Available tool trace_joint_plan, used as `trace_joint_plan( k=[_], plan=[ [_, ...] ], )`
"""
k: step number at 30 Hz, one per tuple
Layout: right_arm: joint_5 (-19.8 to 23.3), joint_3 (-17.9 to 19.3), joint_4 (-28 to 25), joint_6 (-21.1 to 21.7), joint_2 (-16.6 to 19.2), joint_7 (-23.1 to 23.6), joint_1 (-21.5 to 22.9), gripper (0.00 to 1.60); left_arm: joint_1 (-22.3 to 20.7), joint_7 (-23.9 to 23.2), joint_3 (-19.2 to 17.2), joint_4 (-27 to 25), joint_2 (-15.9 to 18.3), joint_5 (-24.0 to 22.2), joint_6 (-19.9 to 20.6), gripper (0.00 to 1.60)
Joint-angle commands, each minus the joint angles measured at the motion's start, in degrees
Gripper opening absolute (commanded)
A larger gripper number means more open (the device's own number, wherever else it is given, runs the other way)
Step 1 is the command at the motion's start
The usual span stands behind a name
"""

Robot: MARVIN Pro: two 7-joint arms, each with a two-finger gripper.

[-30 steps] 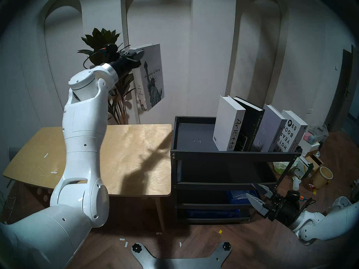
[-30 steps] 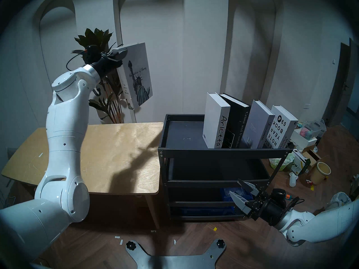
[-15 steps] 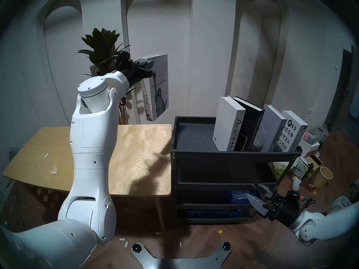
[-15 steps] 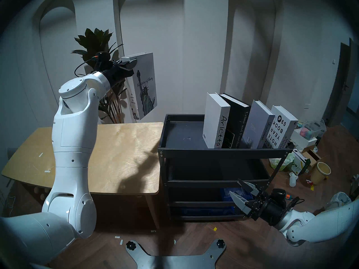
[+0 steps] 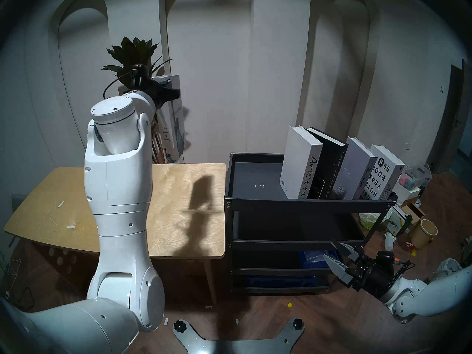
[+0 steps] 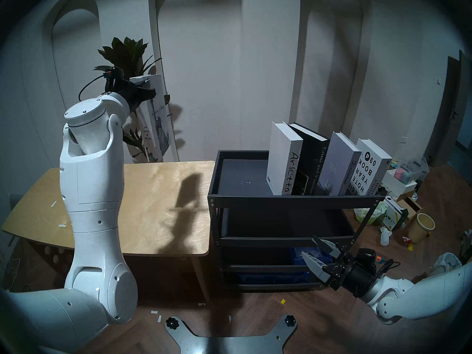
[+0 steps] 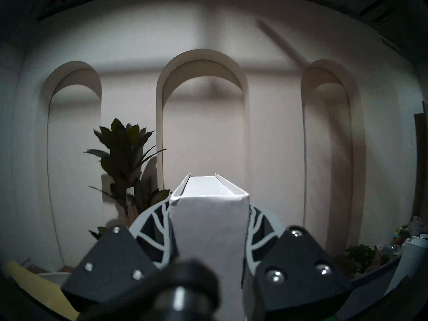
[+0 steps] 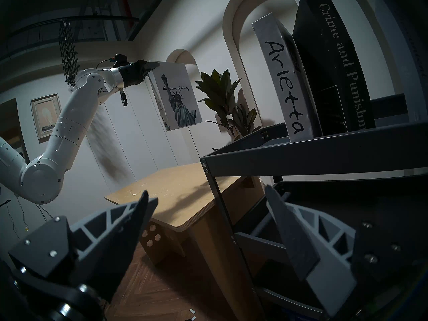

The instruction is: Move the books from the display table onto the shelf, standing them upright with spines facing out and tallest at one end

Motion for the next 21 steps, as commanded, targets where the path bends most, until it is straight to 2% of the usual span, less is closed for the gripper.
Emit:
trace_joint_plan(
  k=[1, 5, 10, 16, 20, 21],
  plan=[
    [0.0, 0.1, -0.2, -0.5, -0.1, 0.0, 0.1, 1.6, 2.5, 4.3, 4.4, -6.6, -6.5, -0.3, 4.4, 0.0],
    [0.0, 0.1, -0.2, -0.5, -0.1, 0.0, 0.1, 1.6, 3.5, 4.9, 6.8, -9.4, -9.2, -2.0, 6.0, 0.0],
    [0.0, 0.0, -0.2, -0.5, -0.1, -0.1, 0.1, 1.6, 4.9, 8.6, 9.0, -12.6, -12.5, -1.1, 7.6, 0.0],
    [0.0, -0.2, -0.2, -0.5, -0.1, -0.3, 0.1, 1.6, 4.2, 13.3, 9.9, -9.6, -13.3, 0.4, 3.7, 0.0],
    [0.0, -0.2, -0.2, -0.5, -0.1, -0.2, 0.1, 1.6, 1.9, 13.7, 9.8, -5.5, -14.2, -0.7, 0.0, 0.0],
    [0.0, -0.2, -0.2, -0.5, -0.1, -0.2, 0.1, 1.6, 1.2, 13.4, 9.8, -4.9, -14.1, -0.9, 0.2, 0.0]
  ],
)
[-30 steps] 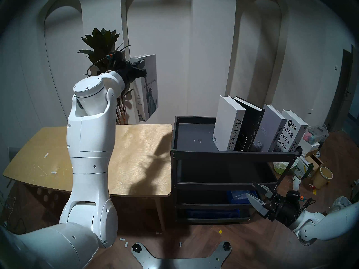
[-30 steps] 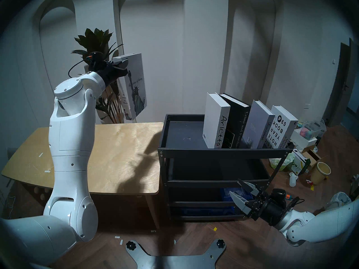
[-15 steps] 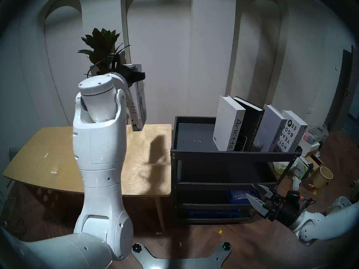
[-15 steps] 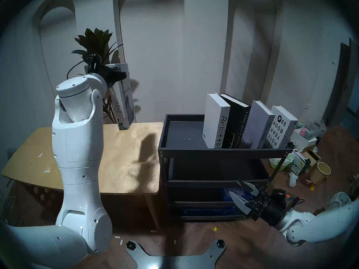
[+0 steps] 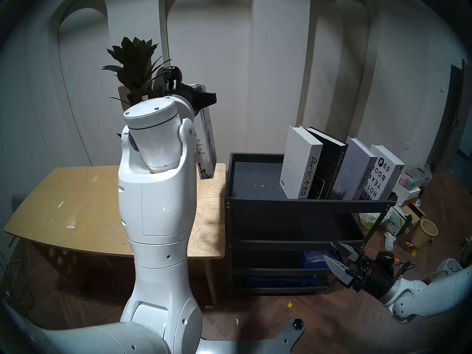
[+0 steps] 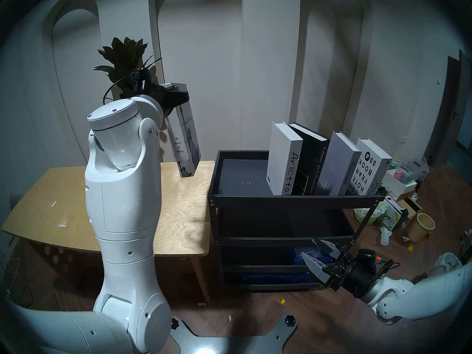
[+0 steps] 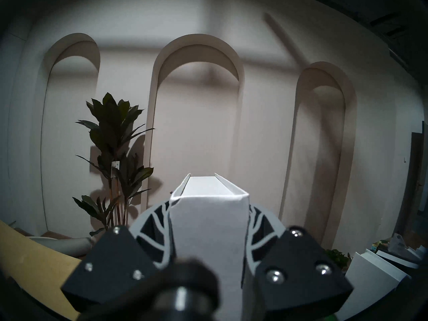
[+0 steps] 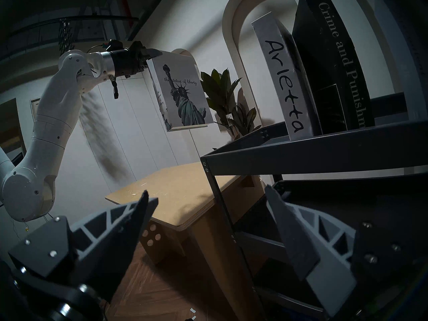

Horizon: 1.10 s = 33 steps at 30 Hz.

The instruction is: Move the books from the display table onto the shelf, standing them upright with spines facing out and tallest at one end

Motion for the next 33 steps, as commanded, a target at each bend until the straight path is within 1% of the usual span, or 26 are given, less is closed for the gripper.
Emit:
trace_joint_plan(
  k=[1, 4, 5, 6, 8, 13, 20, 24, 27, 33],
  plan=[
    [0.0, 0.1, -0.2, -0.5, -0.1, -0.1, 0.1, 1.6, -4.8, 0.3, 0.7, 4.6, -2.2, -1.0, -6.5, 0.0],
    [0.0, 0.1, -0.2, -0.5, -0.1, -0.1, 0.1, 1.6, -5.6, -0.6, 1.3, 6.7, -1.9, -1.3, -8.6, 0.0],
    [0.0, 0.1, -0.2, -0.5, -0.1, -0.1, 0.1, 1.6, -5.4, -0.7, 1.6, 7.2, -1.7, -1.4, -10.4, 0.0],
    [0.0, 0.1, -0.2, -0.5, -0.1, -0.1, 0.1, 1.6, -5.2, -0.9, 1.6, 7.2, -2.0, -1.9, -10.0, 0.0],
    [0.0, 0.1, -0.2, -0.5, -0.1, -0.2, 0.1, 1.6, -4.3, -1.4, 2.2, 7.5, -1.8, -2.1, -12.0, 0.0],
    [0.0, 0.0, -0.2, -0.5, -0.1, -0.2, 0.1, 1.6, -3.5, -1.4, 3.0, 9.3, -2.4, -2.6, -14.8, 0.0],
    [0.0, 0.0, -0.2, -0.5, -0.1, -0.2, 0.2, 1.6, -4.3, -1.2, 4.3, 12.5, -3.6, -3.1, -17.7, 0.0],
    [-0.1, -0.1, -0.2, -0.5, -0.1, -0.2, 0.2, 1.6, -4.7, -1.3, 5.2, 15.3, -2.8, -2.5, -20.7, 0.0],
    [-0.1, -0.1, -0.2, -0.5, -0.1, -0.3, 0.2, 1.6, -5.6, -1.3, 5.2, 17.8, -2.4, -2.3, -23.0, 0.0],
    [-0.1, -0.1, -0.2, -0.5, -0.1, -0.3, 0.3, 1.6, -7.1, -1.2, 5.1, 22.0, -2.4, -1.8, -26.2, 0.0]
  ],
)
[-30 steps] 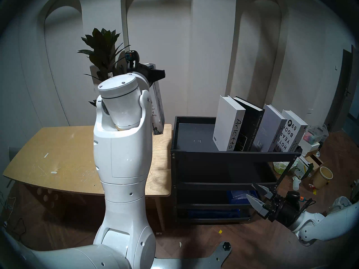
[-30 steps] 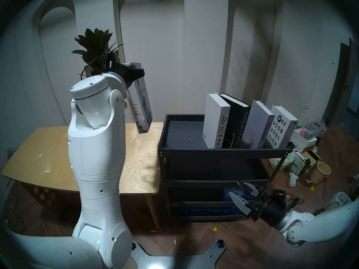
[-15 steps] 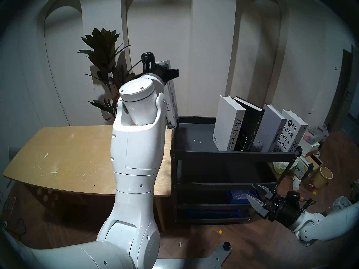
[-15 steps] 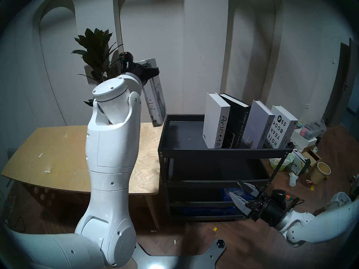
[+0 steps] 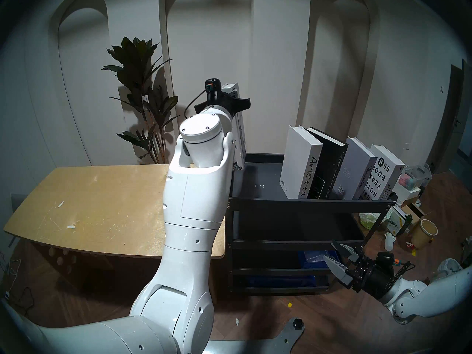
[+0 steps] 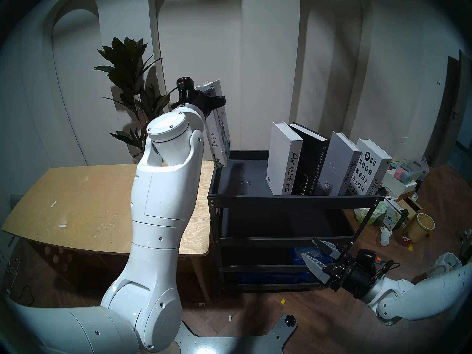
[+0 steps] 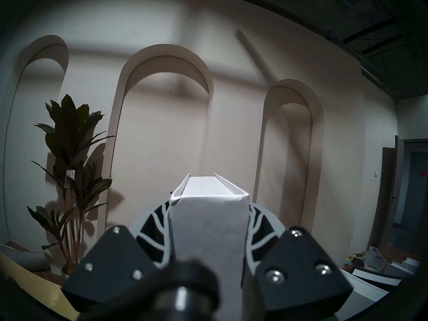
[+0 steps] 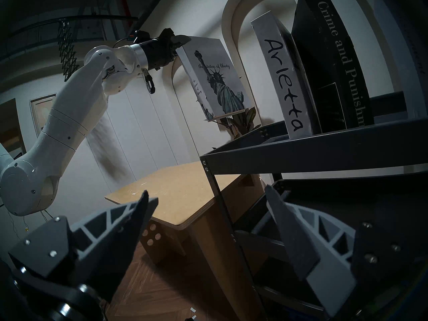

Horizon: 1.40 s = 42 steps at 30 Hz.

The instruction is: Move the books from the display table onto the shelf, standing them upright with spines facing out and tallest at one end

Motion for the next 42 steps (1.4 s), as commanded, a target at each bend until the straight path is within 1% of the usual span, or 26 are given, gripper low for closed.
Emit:
trace_joint_plan(
  k=[1, 4, 7, 10, 12, 14, 20, 21, 24, 26, 29, 32, 42],
  plan=[
    [0.0, 0.1, -0.2, -0.5, -0.1, -0.1, 0.2, 1.6, -3.8, 0.2, 0.4, 2.7, 0.1, 0.9, -4.7, 0.0],
    [0.0, 0.1, -0.2, -0.5, -0.1, -0.1, 0.2, 1.6, -3.7, -0.1, 0.7, 3.6, 0.3, 1.3, -5.9, 0.0],
    [0.0, 0.1, -0.2, -0.5, -0.1, -0.1, 0.2, 1.6, -2.8, -1.0, 2.5, 4.0, 1.8, 3.1, -8.5, 0.0],
    [0.0, 0.1, -0.2, -0.5, -0.1, -0.2, 0.2, 1.6, -1.5, -1.0, 3.8, 4.1, 2.5, 4.3, -10.9, 0.0],
    [-0.1, 0.1, -0.2, -0.5, -0.1, -0.2, 0.2, 1.6, -0.9, -0.7, 4.8, 4.1, 2.8, 5.3, -11.7, 0.0],
    [-0.1, 0.0, -0.2, -0.5, -0.1, -0.2, 0.2, 1.6, -0.3, -0.7, 5.2, 4.0, 2.8, 5.6, -11.7, 0.0],
    [-0.1, 0.0, -0.2, -0.5, -0.1, -0.2, 0.3, 1.6, 1.1, -0.4, 6.3, 3.2, 2.5, 6.2, -8.9, 0.0],
    [-0.1, 0.0, -0.2, -0.5, -0.1, -0.2, 0.3, 1.6, 1.2, -0.3, 6.1, 3.4, 2.2, 6.0, -7.3, 0.0],
    [-0.1, 0.0, -0.2, -0.5, -0.1, -0.3, 0.3, 1.6, 1.2, -0.2, 6.2, 4.4, 2.0, 6.1, -6.3, 0.0],
    [-0.1, -0.1, -0.2, -0.5, -0.1, -0.3, 0.3, 1.6, 1.3, 0.1, 6.3, 4.7, 1.9, 6.3, -6.4, 0.0],
    [-0.1, -0.1, -0.2, -0.5, -0.1, -0.3, 0.4, 1.6, 0.8, 1.4, 6.2, 5.4, 1.4, 6.8, -5.3, 0.0],
    [-0.1, -0.1, -0.2, -0.5, -0.1, -0.2, 0.4, 1.6, 0.7, 1.7, 5.8, 5.9, 0.9, 6.2, -5.4, 0.0],
    [-0.1, -0.2, -0.2, -0.5, -0.1, -0.2, 0.4, 1.6, 0.4, 4.0, 5.6, 8.7, -0.6, 5.9, -8.2, 0.0]
  ],
)
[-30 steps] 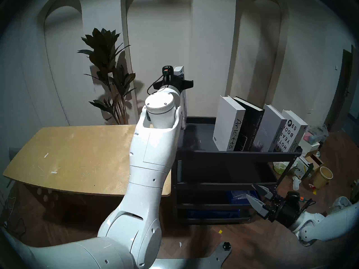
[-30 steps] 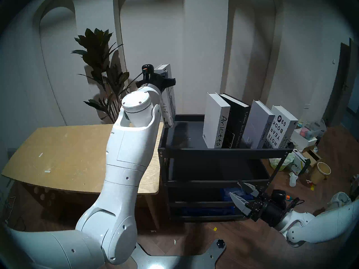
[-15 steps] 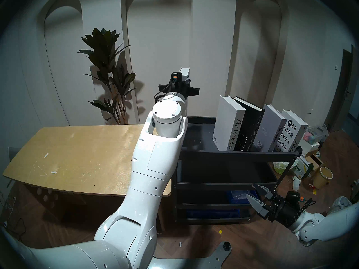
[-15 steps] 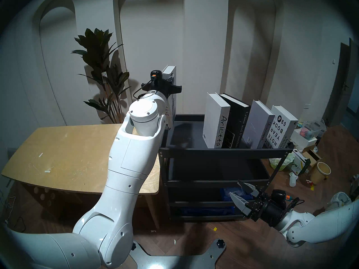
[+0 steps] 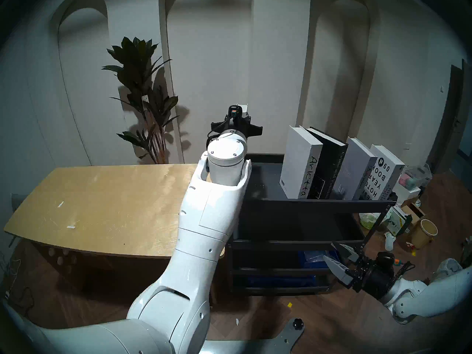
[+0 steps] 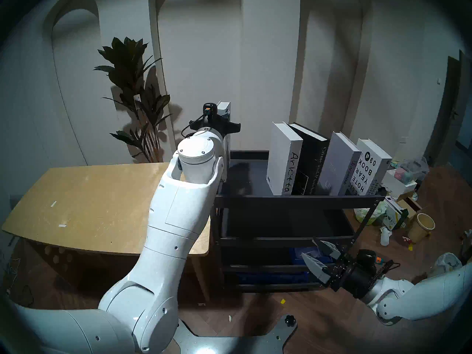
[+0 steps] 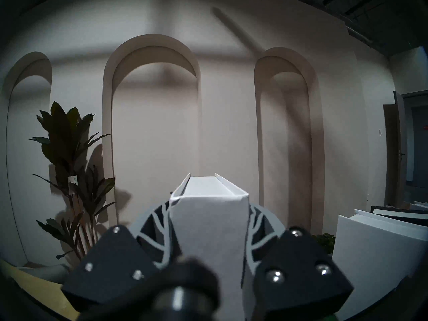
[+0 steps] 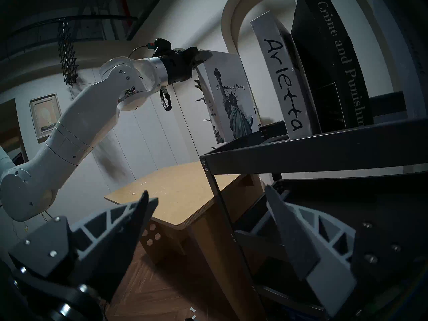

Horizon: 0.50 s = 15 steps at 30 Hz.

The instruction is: Move the books from the display table onto the shelf, standing them upright with spines facing out and tallest at one end

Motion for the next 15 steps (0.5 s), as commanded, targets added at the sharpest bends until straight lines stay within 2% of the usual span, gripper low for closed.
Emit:
trace_joint_plan(
  k=[1, 15],
  plan=[
    [-0.1, 0.1, -0.2, -0.5, -0.1, -0.1, 0.1, 1.6, -1.6, 1.1, 0.1, 0.6, -1.9, -0.4, -2.9, 0.0],
    [-0.1, 0.0, -0.2, -0.5, -0.1, -0.1, 0.2, 1.6, 2.4, 3.3, 2.5, -0.8, -1.6, -1.0, -6.0, 0.0]
  ],
)
